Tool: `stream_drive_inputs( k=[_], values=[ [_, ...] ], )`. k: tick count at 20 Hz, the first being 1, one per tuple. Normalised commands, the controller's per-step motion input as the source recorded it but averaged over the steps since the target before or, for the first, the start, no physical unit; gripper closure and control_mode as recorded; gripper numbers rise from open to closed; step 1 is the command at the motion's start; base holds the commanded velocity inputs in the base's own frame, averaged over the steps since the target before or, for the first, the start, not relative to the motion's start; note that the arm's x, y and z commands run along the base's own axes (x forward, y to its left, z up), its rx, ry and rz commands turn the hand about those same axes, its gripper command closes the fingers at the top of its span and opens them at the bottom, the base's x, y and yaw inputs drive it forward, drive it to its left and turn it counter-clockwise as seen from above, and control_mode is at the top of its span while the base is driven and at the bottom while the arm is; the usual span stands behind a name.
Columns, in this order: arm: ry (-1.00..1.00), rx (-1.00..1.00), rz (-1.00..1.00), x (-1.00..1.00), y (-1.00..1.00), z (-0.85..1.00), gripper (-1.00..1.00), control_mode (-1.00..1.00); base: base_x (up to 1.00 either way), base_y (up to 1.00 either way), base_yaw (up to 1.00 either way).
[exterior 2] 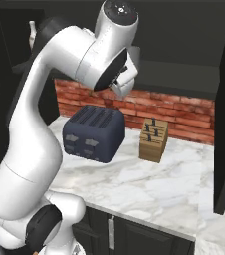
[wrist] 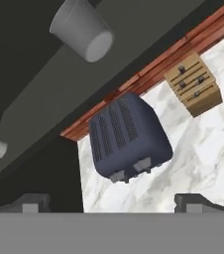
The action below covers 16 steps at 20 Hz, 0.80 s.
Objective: There is a bowl on the dining counter. Grab a lemon wedge from the fridge and place it in the bowl. Then get the liquor bottle and glass cup from the cabinet and place them next to the bowl.
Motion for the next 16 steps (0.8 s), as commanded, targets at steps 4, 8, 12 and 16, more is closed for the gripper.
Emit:
stream_drive_inputs(
  k=[4,8,12,16],
  values=[
    [-0.10,0.06,0.00,0.40,0.00,0.00,-1.00,-1.00,0.00,0.00,0.00],
    [-0.18,0.08,-0.02,0.38,-0.03,0.00,-1.00,-1.00,0.00,0.00,0.00],
    [-0.11,0.05,-0.07,0.49,-0.18,0.00,-1.00,-1.00,0.00,0.00,0.00],
    [-0.02,0.02,-0.11,0.58,-0.26,0.00,-1.00,-1.00,0.00,0.00,0.00]
  ],
)
